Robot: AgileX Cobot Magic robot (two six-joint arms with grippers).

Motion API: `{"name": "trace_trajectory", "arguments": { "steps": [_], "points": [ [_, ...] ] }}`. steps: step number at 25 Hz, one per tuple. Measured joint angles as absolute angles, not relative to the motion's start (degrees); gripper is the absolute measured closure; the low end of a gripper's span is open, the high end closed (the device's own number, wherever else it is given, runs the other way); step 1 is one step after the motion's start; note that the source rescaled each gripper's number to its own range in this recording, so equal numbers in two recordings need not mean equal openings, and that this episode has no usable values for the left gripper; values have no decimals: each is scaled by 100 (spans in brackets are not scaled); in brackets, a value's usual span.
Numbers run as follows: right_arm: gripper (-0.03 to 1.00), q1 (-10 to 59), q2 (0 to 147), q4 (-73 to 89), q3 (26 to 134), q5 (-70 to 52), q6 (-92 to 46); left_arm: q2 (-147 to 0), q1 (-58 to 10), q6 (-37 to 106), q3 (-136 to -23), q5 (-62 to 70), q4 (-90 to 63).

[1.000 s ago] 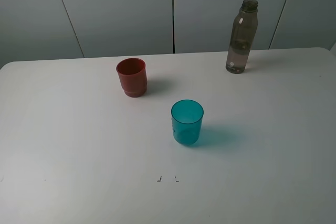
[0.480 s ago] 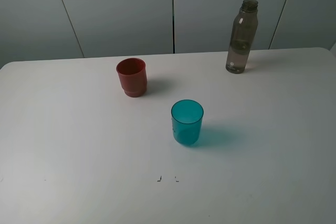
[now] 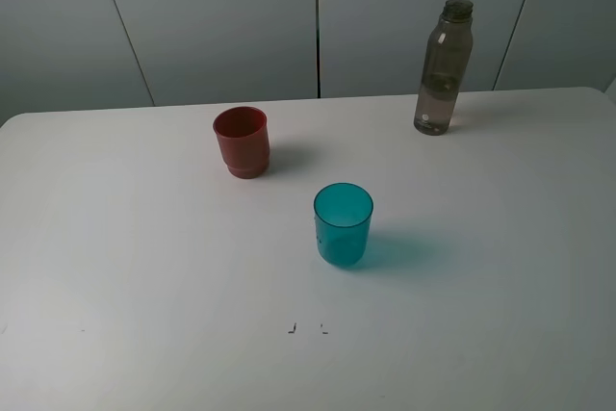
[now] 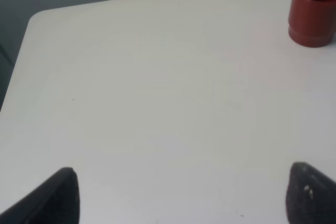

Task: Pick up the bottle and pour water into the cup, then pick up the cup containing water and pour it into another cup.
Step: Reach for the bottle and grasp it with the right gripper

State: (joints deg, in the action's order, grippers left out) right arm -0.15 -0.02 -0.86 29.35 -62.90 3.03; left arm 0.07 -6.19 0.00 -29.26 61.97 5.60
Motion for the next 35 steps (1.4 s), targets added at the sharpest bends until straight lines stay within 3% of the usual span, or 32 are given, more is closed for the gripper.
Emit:
{"name": "trace_trajectory", "arguments": {
  "steps": [19,29,35],
  "points": [
    [-3,-15,282,-64,3175,-6166,317,7,-619,0,-2926,6197,560],
    [-3,-15,2312,574,3524,-4101,308,7,-619,0,-2926,6197,560],
    [-3,-2,3577,678,3093,-2711,-45,7,-619,0,-2926,6197,560]
  ]
}}
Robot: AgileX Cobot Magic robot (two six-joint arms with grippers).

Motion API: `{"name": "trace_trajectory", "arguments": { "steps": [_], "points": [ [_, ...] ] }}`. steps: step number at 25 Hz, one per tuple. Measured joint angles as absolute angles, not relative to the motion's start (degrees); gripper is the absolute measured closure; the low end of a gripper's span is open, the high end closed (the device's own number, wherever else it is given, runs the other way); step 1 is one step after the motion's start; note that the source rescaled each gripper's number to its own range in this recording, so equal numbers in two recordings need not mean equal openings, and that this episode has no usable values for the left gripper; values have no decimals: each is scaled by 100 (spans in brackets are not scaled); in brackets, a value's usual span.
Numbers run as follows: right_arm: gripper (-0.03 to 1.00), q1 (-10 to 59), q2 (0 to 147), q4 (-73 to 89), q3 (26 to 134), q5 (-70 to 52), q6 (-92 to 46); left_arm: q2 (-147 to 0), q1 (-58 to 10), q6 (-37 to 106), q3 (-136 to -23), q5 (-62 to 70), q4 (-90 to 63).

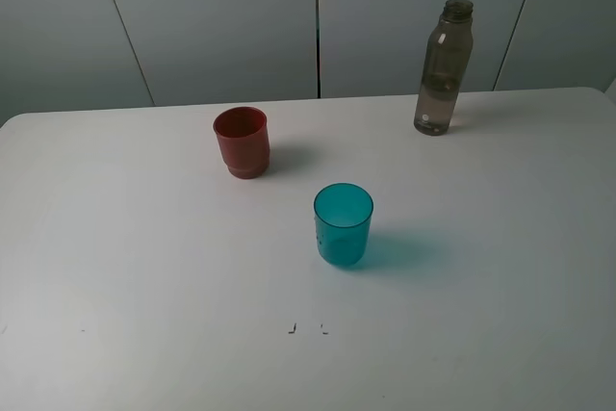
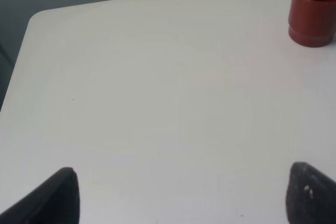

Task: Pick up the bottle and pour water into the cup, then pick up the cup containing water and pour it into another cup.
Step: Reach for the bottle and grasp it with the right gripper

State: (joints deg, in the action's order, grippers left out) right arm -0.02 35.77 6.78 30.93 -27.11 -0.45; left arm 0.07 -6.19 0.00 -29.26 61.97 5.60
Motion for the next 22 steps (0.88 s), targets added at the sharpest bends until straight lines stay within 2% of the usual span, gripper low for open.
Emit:
{"name": "trace_trajectory", "arguments": {
  "steps": [5,9,22],
  "points": [
    [-3,479,4822,663,2644,-1618,-95,7,-619,0,-2926,6197,560],
    [-3,928,6026,331,2479,-105,-107,7,-619,0,-2926,6197,560],
    [-3,979,9946,-759,2651,4210,429,7,-619,0,-2926,6197,570]
  ]
}}
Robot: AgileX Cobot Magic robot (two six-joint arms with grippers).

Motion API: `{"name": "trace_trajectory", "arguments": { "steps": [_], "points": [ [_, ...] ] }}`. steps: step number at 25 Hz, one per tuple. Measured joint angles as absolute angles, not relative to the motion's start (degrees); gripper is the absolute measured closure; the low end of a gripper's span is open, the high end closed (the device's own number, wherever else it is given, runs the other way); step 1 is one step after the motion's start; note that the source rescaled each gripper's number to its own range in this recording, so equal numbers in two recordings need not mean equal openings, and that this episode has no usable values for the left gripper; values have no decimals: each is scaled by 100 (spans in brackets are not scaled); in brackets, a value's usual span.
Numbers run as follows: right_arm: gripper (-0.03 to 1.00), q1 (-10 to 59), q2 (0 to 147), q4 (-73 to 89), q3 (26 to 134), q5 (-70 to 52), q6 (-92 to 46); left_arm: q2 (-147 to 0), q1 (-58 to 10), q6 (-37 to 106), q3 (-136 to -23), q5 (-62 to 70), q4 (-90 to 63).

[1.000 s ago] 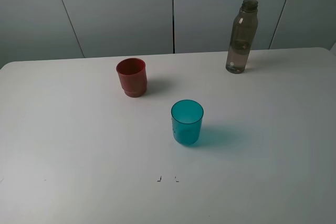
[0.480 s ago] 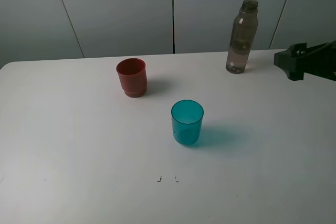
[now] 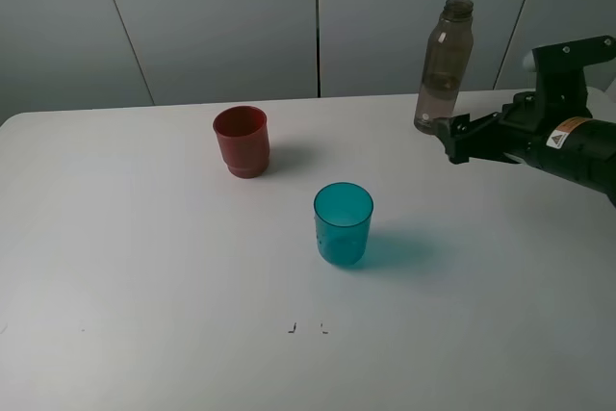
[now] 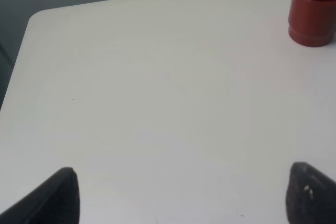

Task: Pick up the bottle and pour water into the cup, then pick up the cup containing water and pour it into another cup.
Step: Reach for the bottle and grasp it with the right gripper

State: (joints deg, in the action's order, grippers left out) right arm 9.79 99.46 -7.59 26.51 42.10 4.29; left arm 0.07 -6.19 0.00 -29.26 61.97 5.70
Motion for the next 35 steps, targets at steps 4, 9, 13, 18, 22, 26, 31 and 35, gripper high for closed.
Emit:
{"name": "trace_trajectory", "arguments": {
  "steps": [4,9,13,18,22,26,31,35],
  "points": [
    [-3,979,10751,-803,3258,4309,458,7,-619,0,-2926,6197,570],
    [-3,979,11448,-815,4049,4316,468,7,-619,0,-2926,6197,570],
    [-3,968,11769,-621,4500,4303,468,7,-619,0,-2926,6197,570],
    [-3,906,12070,-507,4952,4303,468,7,-619,0,-2926,6197,570],
    [-3,836,12125,-283,5074,4303,468,7,-619,0,-2926,6197,570],
    [-3,719,12125,-79,5090,4303,479,7,-619,0,-2926,6197,570],
    [-3,708,12125,-72,5100,4303,491,7,-619,0,-2926,6197,570],
    [-3,708,12197,-72,5103,4370,491,7,-619,0,-2926,6197,570]
  ]
}}
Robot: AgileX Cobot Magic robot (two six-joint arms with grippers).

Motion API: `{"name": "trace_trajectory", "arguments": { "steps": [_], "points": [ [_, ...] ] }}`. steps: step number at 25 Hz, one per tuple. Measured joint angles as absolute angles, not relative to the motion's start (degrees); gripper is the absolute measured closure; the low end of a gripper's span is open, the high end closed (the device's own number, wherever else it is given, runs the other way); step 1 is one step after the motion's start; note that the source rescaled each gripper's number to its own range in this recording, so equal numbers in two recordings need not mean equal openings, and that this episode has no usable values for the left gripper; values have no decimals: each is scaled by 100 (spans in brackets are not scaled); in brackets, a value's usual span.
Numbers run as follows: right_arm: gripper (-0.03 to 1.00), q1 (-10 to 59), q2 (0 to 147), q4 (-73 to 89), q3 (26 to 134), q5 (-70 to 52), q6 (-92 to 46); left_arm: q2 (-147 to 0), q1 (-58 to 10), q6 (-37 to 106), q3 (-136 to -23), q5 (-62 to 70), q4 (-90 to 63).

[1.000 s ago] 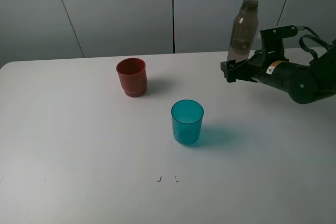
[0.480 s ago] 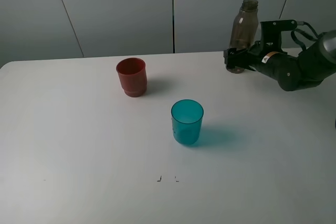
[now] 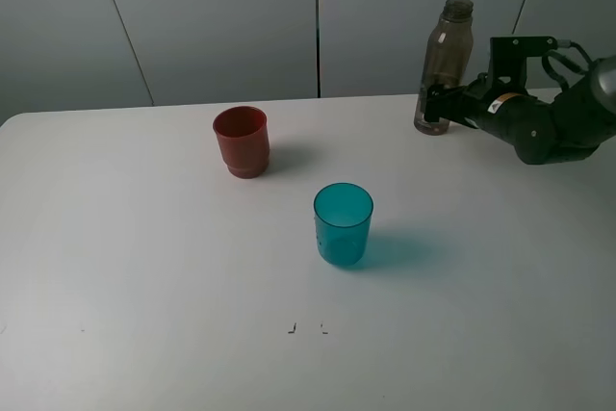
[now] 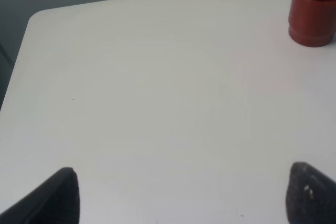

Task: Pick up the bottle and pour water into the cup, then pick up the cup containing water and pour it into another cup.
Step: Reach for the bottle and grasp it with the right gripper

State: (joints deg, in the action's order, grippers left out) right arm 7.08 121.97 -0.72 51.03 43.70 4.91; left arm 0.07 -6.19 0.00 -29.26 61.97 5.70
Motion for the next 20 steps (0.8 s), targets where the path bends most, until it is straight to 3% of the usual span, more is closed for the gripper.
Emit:
{"name": "trace_trajectory", "arguments": {
  "steps": [20],
  "points": [
    [-3,700,12962,-358,6013,4349,536,7,-619,39,-2926,6197,570]
  ]
}}
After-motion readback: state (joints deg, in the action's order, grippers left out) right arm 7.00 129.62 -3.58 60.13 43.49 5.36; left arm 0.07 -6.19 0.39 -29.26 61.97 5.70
